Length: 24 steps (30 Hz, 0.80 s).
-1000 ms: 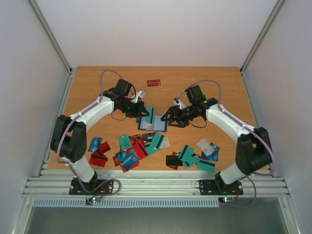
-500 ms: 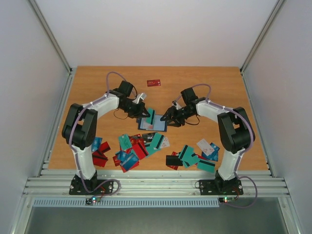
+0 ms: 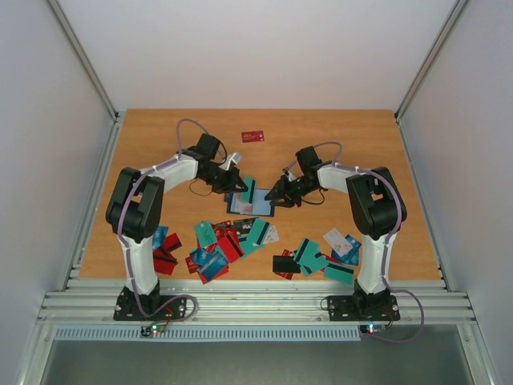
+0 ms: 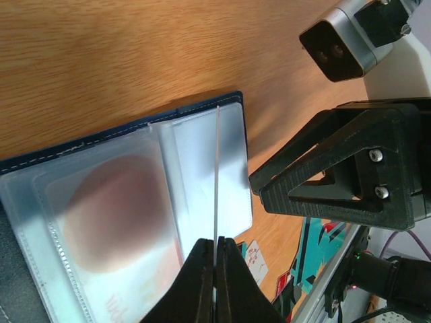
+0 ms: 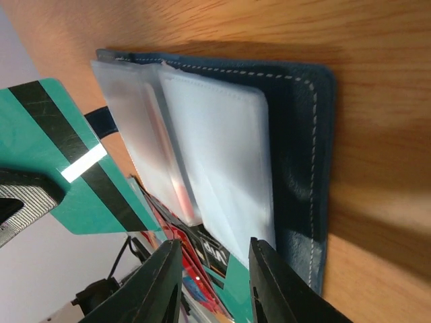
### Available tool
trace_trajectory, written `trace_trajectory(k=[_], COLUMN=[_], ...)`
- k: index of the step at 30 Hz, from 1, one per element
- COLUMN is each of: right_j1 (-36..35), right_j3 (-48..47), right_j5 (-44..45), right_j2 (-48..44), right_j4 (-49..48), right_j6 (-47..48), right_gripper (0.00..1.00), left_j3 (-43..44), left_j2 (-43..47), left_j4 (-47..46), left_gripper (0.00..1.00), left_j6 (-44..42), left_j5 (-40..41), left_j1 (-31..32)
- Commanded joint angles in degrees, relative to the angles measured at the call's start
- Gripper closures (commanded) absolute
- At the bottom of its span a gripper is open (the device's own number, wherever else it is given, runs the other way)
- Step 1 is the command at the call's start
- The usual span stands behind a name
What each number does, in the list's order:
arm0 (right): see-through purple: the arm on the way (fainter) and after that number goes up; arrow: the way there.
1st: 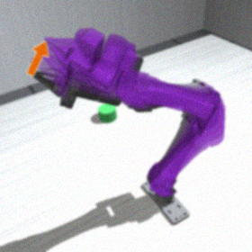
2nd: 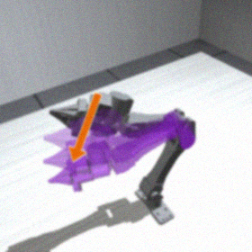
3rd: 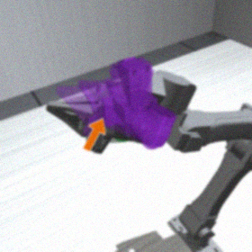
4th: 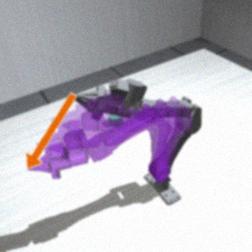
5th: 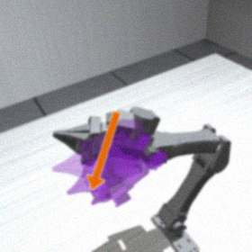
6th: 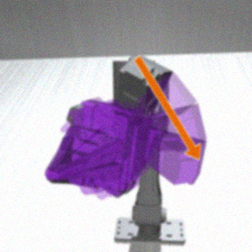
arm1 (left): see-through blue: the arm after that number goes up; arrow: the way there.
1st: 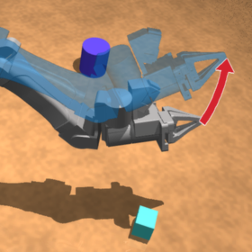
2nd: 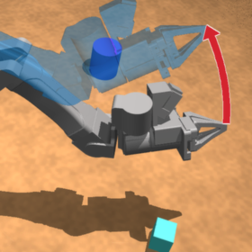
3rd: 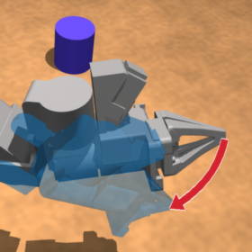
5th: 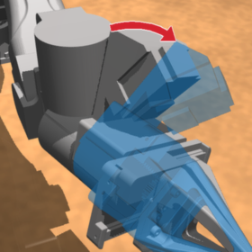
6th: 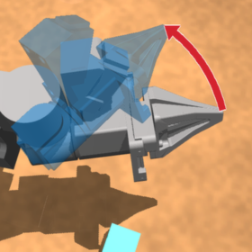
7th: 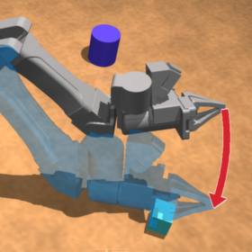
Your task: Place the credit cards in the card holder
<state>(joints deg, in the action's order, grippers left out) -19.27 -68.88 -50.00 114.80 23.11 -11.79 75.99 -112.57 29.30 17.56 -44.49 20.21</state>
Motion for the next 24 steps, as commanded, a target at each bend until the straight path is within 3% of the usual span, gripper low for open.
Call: trace_trajectory(k=[1, 24], right_j1=[0.63, 0.99], right_j3=[-1.17, -1.18], right_j5=[-1.37, -0.66], right_j2=[2.21, 6.69], right_j4=[-0.92, 3.76], right_j6=[1.12, 7.23], right_gripper=[0.72, 0.8], left_j3=[0.2, -4.24], left_j2=[-1.67, -2.89], left_j4=[-2.28, -6.22], left_gripper=[1.0, 1.0], left_j6=[0.26, 2.94], left_j5=[1.08, 2.48], left_j1=[-0.08, 0.76])
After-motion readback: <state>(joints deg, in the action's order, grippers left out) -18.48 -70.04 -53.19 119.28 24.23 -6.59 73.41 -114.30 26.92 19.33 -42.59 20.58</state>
